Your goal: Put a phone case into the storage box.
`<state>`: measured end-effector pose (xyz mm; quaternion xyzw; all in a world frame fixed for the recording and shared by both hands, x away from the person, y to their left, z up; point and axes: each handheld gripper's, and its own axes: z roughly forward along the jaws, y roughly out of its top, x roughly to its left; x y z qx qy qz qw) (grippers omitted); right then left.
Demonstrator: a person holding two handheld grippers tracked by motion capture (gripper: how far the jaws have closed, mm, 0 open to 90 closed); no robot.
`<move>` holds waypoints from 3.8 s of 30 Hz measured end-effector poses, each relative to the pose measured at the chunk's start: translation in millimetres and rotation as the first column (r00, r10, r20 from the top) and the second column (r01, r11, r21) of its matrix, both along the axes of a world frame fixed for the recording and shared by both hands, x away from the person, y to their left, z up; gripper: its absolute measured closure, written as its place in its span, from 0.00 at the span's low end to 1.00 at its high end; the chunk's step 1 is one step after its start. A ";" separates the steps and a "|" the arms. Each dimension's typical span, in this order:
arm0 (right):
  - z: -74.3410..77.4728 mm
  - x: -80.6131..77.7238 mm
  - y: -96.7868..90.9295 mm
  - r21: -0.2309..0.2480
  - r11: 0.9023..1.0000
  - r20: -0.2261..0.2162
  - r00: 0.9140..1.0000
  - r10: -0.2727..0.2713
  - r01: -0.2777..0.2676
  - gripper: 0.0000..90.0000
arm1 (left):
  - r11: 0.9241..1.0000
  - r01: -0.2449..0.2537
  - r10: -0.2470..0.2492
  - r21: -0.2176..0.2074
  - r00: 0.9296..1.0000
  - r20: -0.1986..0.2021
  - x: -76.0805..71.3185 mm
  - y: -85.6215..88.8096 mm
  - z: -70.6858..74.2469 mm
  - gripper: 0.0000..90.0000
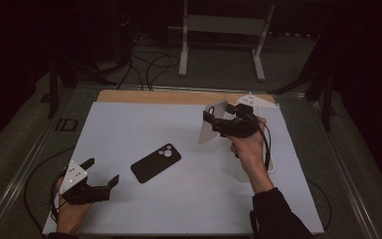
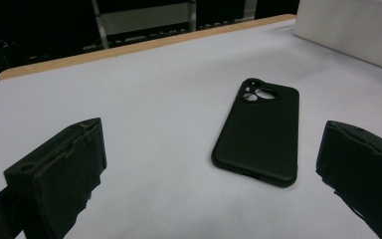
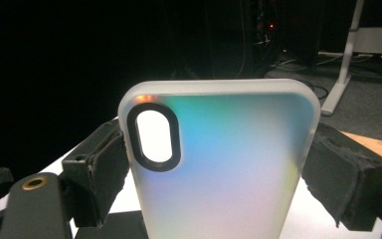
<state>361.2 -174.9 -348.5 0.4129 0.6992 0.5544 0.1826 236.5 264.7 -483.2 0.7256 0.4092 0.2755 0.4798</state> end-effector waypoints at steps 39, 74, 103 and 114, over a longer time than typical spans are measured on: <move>14.8 50.2 -42.6 -0.007 0.980 -0.015 0.980 -0.197 0.197 0.18 | 1.000 -0.006 0.006 -0.028 1.000 0.004 -0.4 -2.1 1.1 0.00; -13.6 95.6 -80.9 -0.112 0.887 -0.057 0.888 -0.456 0.448 0.18 | 0.999 -0.020 0.021 -0.048 0.999 0.025 -1.2 -0.1 2.0 0.00; -75.6 123.1 -86.3 -0.240 0.843 -0.154 0.838 -0.523 0.482 0.18 | 0.999 -0.014 0.015 -0.043 1.000 0.020 -1.2 -1.8 1.3 0.00; -87.7 130.0 -83.9 -0.276 0.833 -0.176 0.827 -0.535 0.480 0.18 | 0.999 -0.014 0.015 -0.043 1.000 0.019 -1.3 -1.6 1.1 0.00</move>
